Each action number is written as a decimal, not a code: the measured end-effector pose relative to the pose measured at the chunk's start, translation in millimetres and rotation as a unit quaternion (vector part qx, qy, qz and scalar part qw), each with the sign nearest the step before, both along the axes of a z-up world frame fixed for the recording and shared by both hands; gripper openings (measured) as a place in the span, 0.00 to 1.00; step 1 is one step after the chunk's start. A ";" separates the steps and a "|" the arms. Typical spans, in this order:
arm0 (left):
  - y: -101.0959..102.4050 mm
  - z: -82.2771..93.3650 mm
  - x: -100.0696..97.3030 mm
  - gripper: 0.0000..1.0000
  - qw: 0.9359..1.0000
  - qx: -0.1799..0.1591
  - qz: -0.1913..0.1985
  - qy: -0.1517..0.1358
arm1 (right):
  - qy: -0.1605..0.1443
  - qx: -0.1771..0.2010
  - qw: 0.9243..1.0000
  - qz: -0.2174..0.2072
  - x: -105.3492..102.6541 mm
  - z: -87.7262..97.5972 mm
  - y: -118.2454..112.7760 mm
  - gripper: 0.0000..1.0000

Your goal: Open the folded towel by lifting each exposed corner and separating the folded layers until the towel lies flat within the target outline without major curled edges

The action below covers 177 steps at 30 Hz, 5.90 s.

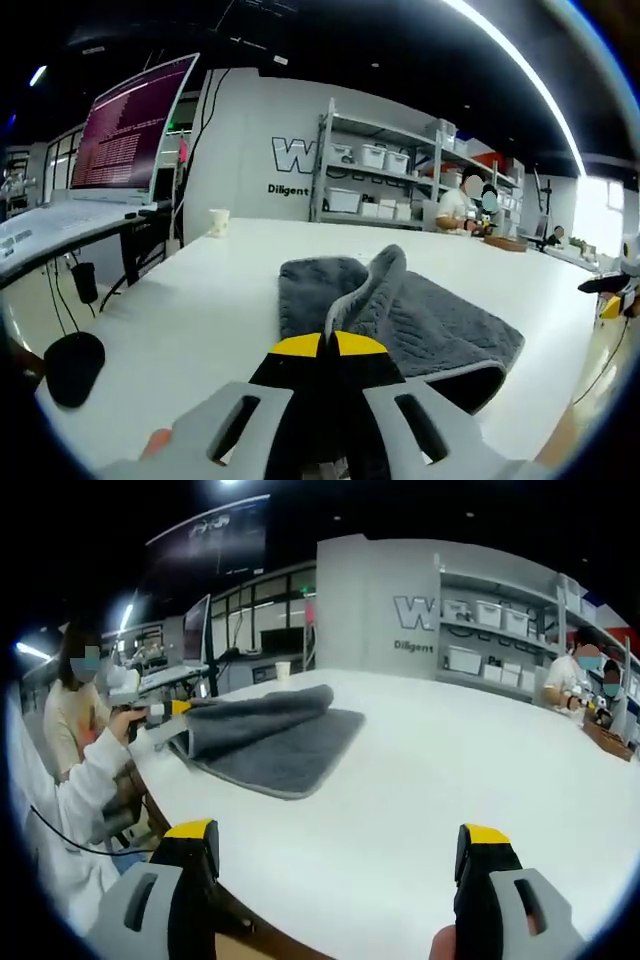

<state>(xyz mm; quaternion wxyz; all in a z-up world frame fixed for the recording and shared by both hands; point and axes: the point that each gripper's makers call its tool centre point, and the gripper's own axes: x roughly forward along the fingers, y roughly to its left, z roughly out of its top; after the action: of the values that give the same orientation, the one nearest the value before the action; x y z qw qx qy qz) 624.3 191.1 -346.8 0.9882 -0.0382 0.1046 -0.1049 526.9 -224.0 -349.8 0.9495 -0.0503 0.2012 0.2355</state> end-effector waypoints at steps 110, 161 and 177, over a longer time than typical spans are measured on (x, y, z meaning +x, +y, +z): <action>8.1 36.7 -81.8 0.52 0.993 -0.024 -0.112 0.006 | 0.071 -0.008 0.997 0.036 11.3 -31.2 70.3 0.99; 6.1 32.3 -99.3 0.97 0.978 -0.105 -0.176 0.042 | 0.159 -0.012 0.984 0.076 49.9 -73.0 137.3 0.99; 32.3 20.5 -94.5 1.00 0.987 -0.057 -0.140 0.047 | 0.153 0.020 0.987 0.049 67.8 -71.5 124.6 0.88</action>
<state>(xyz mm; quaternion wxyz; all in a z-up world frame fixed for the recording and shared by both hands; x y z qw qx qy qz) 529.8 223.4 -326.2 0.9542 -0.0840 0.1487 -0.2458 594.7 -99.4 -421.3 0.8957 -0.0045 0.3365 0.2906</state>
